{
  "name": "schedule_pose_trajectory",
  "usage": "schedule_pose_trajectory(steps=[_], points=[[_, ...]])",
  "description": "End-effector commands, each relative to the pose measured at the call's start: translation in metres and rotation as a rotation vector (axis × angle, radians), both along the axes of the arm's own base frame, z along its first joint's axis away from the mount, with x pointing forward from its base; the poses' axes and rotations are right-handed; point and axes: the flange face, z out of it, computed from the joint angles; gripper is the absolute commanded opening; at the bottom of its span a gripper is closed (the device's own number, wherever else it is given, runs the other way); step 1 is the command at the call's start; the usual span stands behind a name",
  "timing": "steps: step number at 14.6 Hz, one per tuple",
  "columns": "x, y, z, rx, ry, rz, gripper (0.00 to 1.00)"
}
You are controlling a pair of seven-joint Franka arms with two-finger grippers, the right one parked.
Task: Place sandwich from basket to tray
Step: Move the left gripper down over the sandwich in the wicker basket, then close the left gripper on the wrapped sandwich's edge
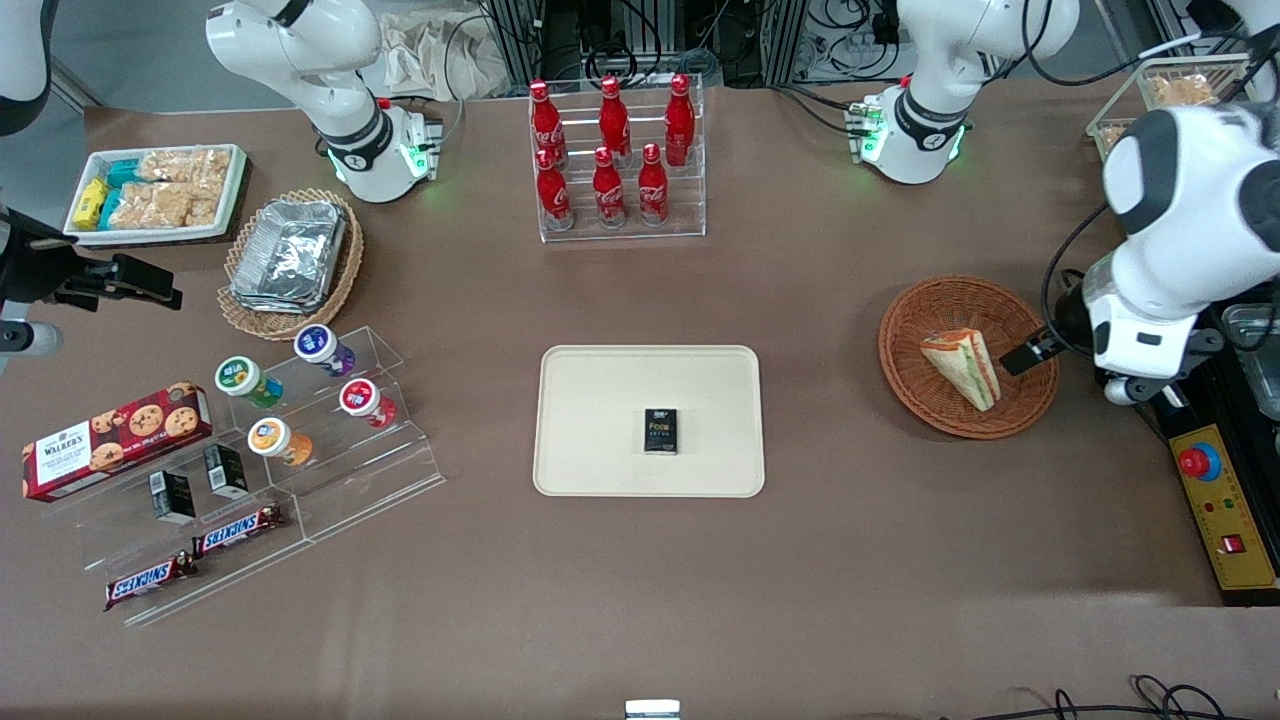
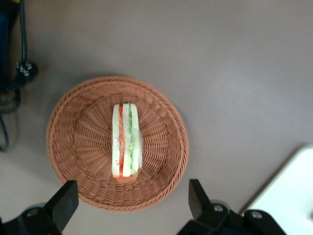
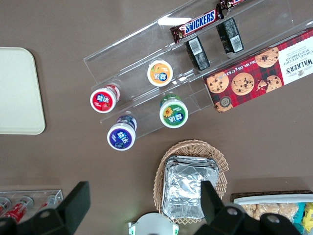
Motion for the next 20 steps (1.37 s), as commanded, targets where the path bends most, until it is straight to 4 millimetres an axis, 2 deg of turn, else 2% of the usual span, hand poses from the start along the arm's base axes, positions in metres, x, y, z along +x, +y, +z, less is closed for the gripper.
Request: schedule_pose_trajectory(steps=[1, 6, 10, 13, 14, 15, 16, 17, 20], points=[[-0.031, 0.001, -0.044, 0.019, -0.028, 0.093, 1.0], [-0.04, 0.003, -0.108, 0.045, -0.039, 0.189, 1.0], [-0.058, 0.004, -0.154, 0.047, -0.07, 0.194, 1.0], [-0.064, 0.005, -0.177, 0.063, -0.065, 0.193, 1.0], [-0.065, 0.005, -0.18, 0.064, -0.069, 0.193, 0.94], [-0.066, 0.006, -0.181, 0.064, -0.067, 0.194, 0.7], [-0.066, 0.006, -0.182, 0.064, -0.066, 0.201, 0.3], [-0.067, 0.006, -0.183, 0.066, -0.063, 0.203, 0.0], [-0.066, 0.005, -0.187, 0.071, -0.056, 0.202, 0.0]])
